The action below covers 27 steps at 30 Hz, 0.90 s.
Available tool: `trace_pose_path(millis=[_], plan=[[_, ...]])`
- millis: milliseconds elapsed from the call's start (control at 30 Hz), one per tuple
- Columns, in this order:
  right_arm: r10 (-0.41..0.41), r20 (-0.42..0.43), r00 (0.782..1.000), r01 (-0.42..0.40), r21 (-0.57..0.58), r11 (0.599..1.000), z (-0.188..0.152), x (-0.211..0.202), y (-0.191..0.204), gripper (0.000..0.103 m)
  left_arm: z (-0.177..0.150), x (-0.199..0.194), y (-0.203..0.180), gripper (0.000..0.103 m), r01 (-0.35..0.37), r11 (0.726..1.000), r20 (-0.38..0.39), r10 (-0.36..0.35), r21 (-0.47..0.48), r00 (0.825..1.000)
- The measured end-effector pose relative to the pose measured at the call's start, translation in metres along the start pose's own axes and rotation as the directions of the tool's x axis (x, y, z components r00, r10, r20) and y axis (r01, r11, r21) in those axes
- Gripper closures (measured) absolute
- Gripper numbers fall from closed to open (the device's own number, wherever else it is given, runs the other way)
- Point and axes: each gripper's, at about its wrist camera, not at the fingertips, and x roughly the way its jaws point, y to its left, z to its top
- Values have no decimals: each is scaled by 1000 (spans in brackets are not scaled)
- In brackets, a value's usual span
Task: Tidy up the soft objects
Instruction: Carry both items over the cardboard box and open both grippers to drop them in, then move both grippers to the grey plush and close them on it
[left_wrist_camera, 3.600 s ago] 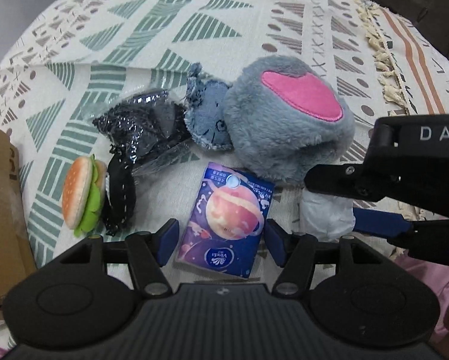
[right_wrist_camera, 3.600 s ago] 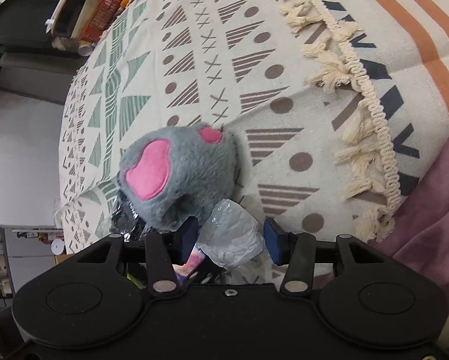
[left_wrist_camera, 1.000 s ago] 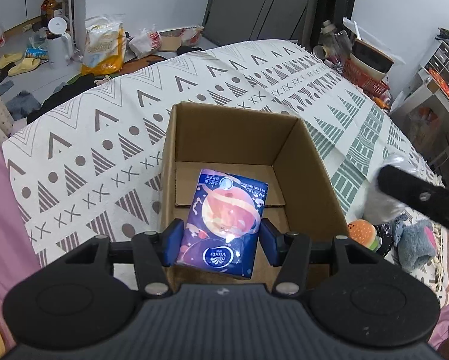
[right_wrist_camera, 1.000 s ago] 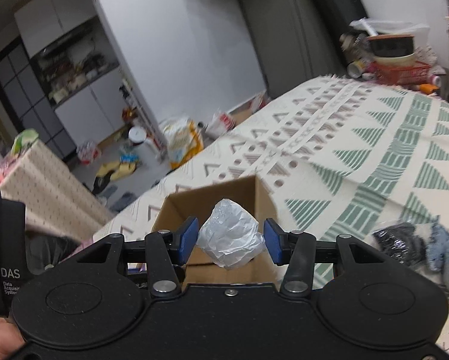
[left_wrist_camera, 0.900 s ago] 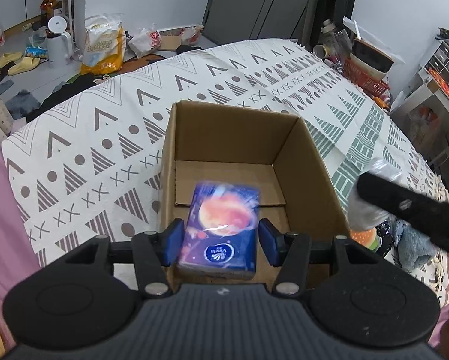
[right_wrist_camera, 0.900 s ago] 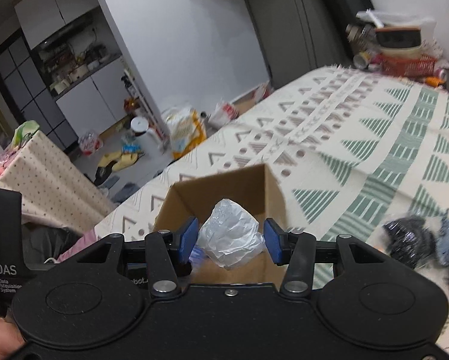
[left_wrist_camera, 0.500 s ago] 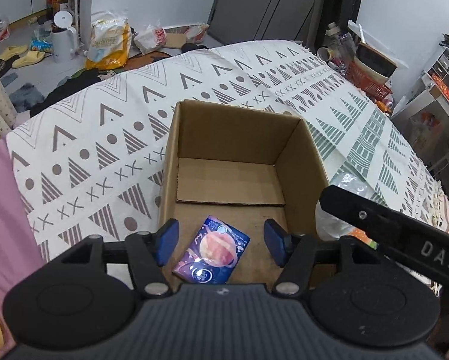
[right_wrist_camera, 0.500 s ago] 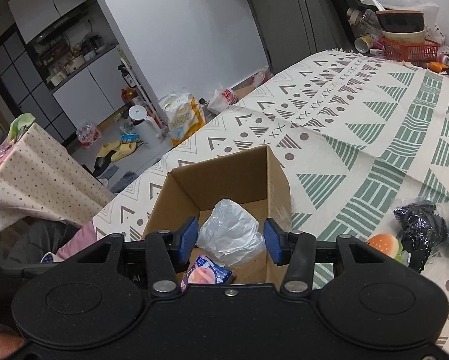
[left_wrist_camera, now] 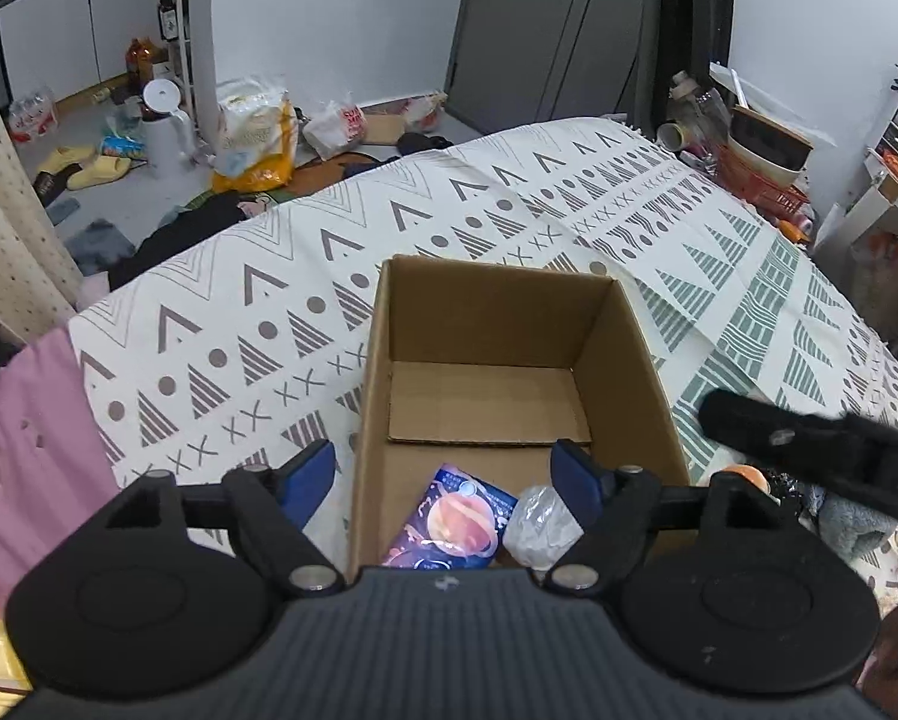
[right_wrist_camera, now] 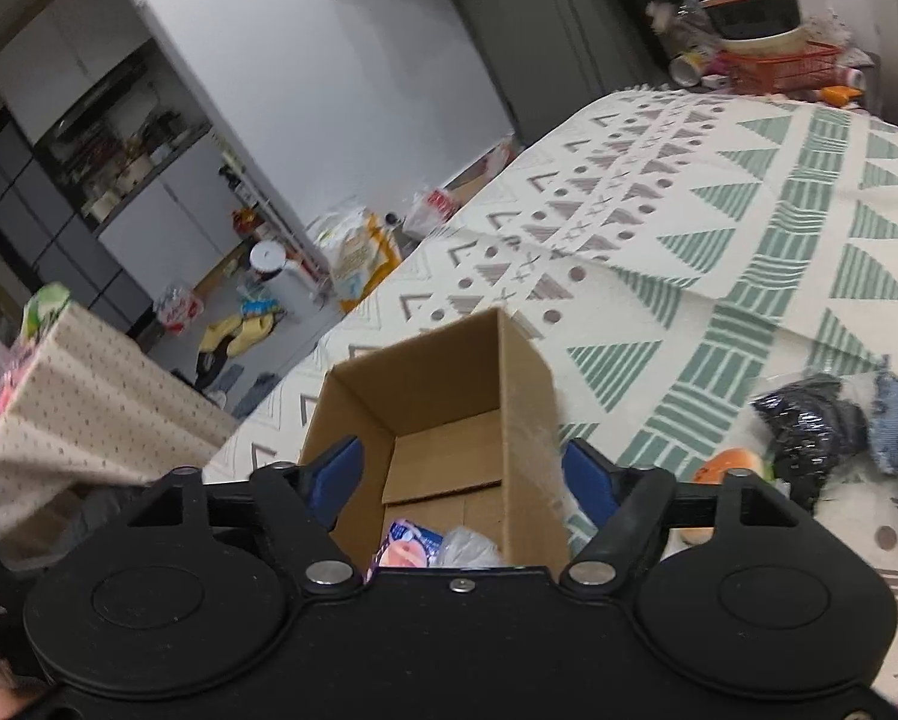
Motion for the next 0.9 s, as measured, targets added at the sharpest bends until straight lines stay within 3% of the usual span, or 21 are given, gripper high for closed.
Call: trace_pose_path(millis=[100,300,600,900], plan=[[-39,13,999,39,19,999,5,-11,-8,14,2,-4,-3,25,36,999,-20,-36,-20,999],[-83,-13,996,83,82,993,6,-32,-28,10,7,-16,-20,16,53,999,0,-53,-4,999],[-180,-41,983,185,187,965,10,-48,-65,10,11,-20,-56,15,45,995,-19,-43,88,999],[-204,-25,979,201,322,925,17,-73,-107,9,11,-25,-106,15,67,986,-26,-63,154,998]])
